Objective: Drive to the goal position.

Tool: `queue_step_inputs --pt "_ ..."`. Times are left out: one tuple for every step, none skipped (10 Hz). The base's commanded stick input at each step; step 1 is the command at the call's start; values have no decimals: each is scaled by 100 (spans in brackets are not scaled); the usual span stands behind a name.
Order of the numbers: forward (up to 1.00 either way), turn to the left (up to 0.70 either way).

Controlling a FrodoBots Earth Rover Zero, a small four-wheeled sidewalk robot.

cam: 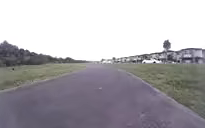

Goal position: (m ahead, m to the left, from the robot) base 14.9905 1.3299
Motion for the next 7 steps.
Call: queue_step_inputs --pt "70 2" --pt "70 2" --pt "70 2" --pt "70 2" --pt "70 0" --pt "70 0" --pt "70 0"
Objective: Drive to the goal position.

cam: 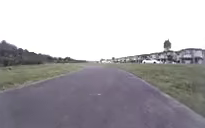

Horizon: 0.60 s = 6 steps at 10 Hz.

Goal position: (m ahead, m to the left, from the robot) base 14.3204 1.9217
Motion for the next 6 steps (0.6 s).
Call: queue_step_inputs --pt "70 0" --pt "70 0" --pt "70 0" --pt "70 0" --pt "70 0" --pt "70 0"
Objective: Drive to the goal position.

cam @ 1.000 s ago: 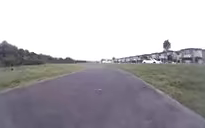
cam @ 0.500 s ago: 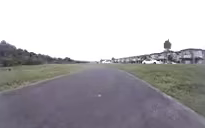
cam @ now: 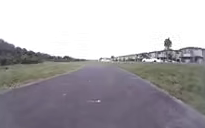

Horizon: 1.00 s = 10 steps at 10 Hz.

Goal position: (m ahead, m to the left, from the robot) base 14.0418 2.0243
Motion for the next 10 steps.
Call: queue_step_inputs --pt "70 0" --pt "70 0" --pt "70 0" --pt "70 0" --pt "70 0" --pt "70 0" --pt "70 0" --pt "70 0" --pt "70 0" --pt "70 0"
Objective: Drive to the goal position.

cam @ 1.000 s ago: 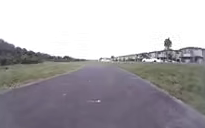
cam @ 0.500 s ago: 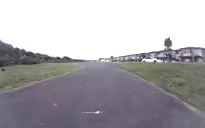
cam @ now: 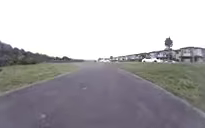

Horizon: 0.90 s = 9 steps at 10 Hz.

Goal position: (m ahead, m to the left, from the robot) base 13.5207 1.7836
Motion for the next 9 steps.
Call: queue_step_inputs --pt "70 0" --pt "70 0" --pt "70 0" --pt "70 -14" --pt "70 -28" --pt "70 -34" --pt "70 -35" --pt "70 -14" --pt "70 -1"
